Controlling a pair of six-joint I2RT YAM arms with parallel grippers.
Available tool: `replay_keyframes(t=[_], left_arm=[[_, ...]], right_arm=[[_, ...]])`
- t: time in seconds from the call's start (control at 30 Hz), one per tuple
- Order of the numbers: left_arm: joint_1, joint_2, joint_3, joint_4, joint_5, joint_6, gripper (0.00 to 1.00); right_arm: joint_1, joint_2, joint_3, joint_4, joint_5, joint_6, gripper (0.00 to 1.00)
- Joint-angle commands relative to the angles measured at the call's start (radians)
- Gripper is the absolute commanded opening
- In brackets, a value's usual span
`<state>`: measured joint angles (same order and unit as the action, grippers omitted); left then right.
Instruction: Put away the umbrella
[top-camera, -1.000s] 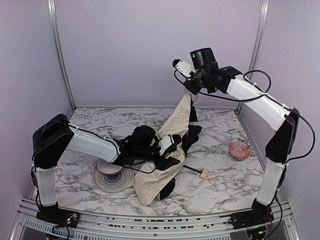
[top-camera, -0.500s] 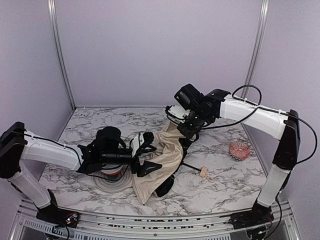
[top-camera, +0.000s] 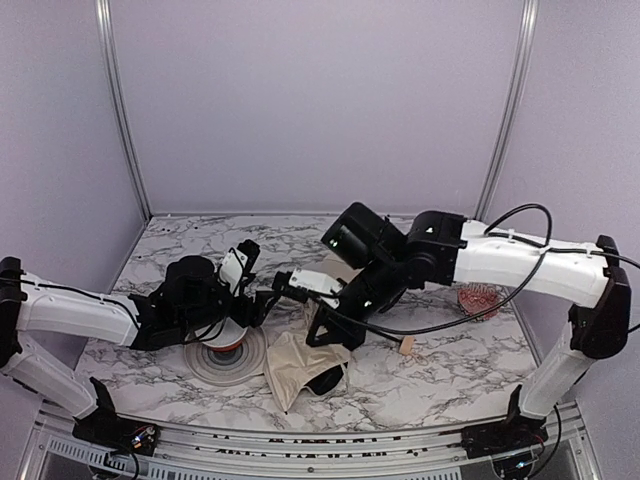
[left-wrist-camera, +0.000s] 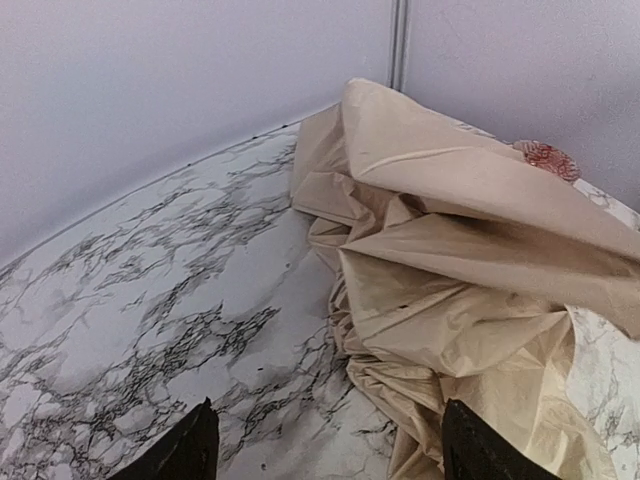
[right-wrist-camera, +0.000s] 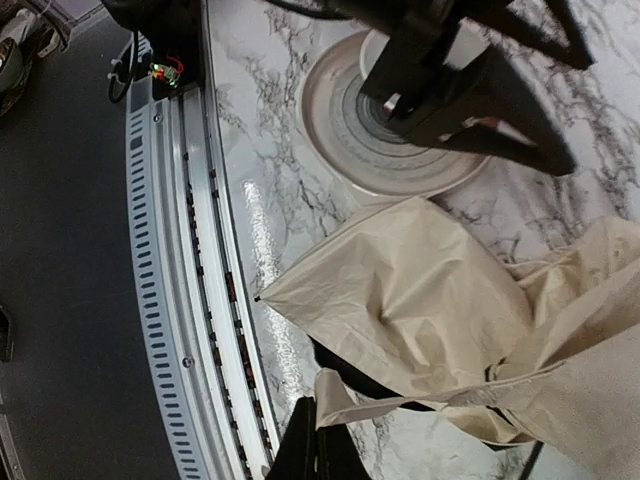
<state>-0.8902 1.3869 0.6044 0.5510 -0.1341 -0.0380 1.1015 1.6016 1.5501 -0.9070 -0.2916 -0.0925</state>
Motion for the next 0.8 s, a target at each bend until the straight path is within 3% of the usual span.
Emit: replay_keyframes(t=[0.0,0.13,0.23,0.4,0.5,0.67,0.77], left_arm=[[0.005,-0.025,-0.01,-0.051,-0.13,-0.072,0.77],[0.005,-0.044,-0.012,-0.075,-0.131,-0.076,0.77],[0.005,-0.063,-0.016,-0.095,-0.131,-0.073,0.77],[0.004,-0.106,-0.024,-0.127,-0.059,-0.071,0.77],[-0.003,-0.13,-0.023,-0.134,0.019,-0.083,0.76],[-0.051,-0.166,-0.026,-0.146,0.101,-0.087,0.74],[-0.087,-0.173,-0.019,-0.153,0.173,-0.083,0.75]], right_arm=[[0.076,0.149,-0.105,0.201,-0.135,0.07,0.0],[0.133,0.273,-0.089,0.227,-0.044,0.061,0.07],[0.165,0.31,-0.099,0.287,-0.075,0.066,0.24],[0.193,0.252,-0.105,0.339,-0.067,0.073,0.58],[0.194,0.145,-0.139,0.365,-0.058,0.081,0.98],[0.173,-0.076,-0.236,0.355,0.157,0.122,1.0],[0.063,-0.2,-0.326,0.325,0.253,0.189,1.0]])
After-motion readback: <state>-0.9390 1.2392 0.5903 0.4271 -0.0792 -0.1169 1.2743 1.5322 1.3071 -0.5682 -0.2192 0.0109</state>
